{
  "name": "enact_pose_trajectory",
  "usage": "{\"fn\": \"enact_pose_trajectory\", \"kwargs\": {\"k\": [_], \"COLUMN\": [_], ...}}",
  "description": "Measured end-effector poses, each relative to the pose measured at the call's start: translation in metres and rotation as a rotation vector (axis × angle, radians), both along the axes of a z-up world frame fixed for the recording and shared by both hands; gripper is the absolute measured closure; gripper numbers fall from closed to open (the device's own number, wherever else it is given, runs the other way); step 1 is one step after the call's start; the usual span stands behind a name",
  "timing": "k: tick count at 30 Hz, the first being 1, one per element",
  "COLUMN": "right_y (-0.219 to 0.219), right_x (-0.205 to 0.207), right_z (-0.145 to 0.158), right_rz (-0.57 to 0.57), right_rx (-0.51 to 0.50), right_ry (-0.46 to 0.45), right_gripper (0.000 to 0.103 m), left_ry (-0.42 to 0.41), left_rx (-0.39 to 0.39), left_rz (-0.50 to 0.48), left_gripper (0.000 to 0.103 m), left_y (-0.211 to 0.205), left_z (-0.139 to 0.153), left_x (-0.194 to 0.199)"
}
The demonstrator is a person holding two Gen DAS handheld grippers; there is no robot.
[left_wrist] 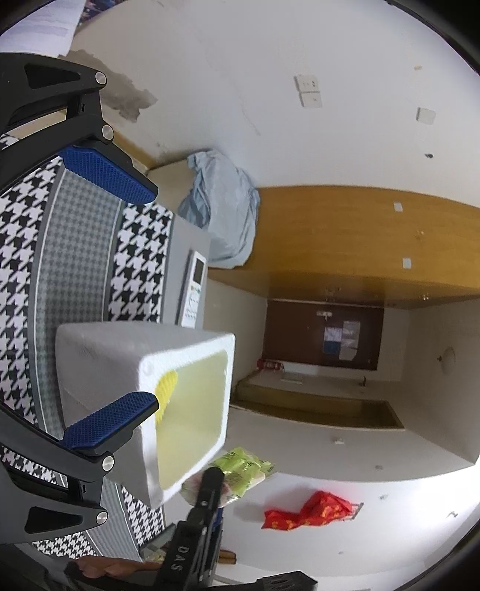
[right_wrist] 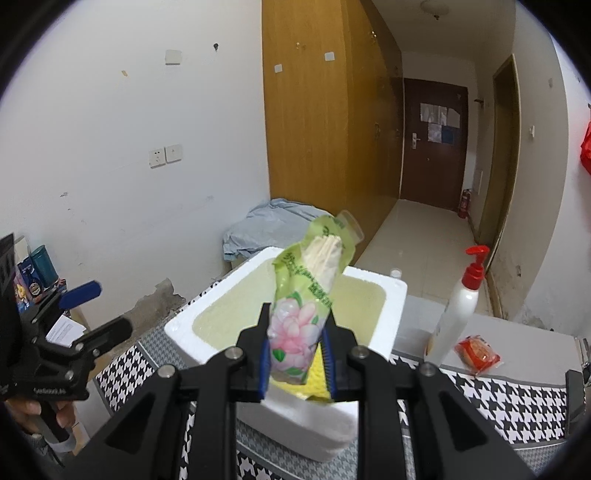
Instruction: Organize soft objects
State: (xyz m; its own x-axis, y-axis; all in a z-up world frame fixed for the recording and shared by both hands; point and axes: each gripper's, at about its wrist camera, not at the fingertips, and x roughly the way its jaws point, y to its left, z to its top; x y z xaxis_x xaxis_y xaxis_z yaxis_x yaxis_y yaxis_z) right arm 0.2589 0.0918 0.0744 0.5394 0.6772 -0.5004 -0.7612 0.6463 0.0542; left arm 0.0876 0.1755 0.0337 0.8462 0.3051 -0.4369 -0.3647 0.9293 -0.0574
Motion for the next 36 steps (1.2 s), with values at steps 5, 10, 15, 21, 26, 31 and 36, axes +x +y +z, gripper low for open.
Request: {"fn": "enact_pose_trajectory", "kwargs": {"k": [5,10,15,21,26,31,36], "right_y": [0.008,0.011,0.006,-0.003,-0.018,-0.036,-0.050], "right_x": [0.006,0.011,0.004,-0.006,-0.014,-0.025,-0.035], "right_z": [-0.004,-0.009,-0.003,0.000,0.004,0.010,0.012], "right_rz": [-0.007,-0.008,-0.043,-0.037,-0.039,-0.047,-0.051], "right_rx": [-0.008,-0.010,0.001,0.011,0.042,0.070,0.085], "right_ry": [-0.002,0.025,-0.028,-0.037,-0.043,-0.064,-0.071], "right_gripper": [0.076,0.056,0.029,0.026,0.020,0.010,0.001], "left_ry": [0.008,0.005,0.000,0.002,0.004,-0.003,0.000], "left_rx": [0.005,0.001,0.000,0.001,0.006,0.015,0.022], "left_rz": [0.017,0.026,0.019,0.017,0.003,-0.017,-0.024], "left_gripper": [0.001,0.001,0.001,0.001,0.001,0.001,0.001], "left_y": [0.005,0.007,0.008,0.005,-0.002,-0.014,-0.026], "left_z": [-0.004,-0.005,-0.006,-0.005,-0.002,0.003,0.006], "left_x": [-0.004,-0.007,-0.011,-0.010,-0.010,-0.013,-0.015]}}
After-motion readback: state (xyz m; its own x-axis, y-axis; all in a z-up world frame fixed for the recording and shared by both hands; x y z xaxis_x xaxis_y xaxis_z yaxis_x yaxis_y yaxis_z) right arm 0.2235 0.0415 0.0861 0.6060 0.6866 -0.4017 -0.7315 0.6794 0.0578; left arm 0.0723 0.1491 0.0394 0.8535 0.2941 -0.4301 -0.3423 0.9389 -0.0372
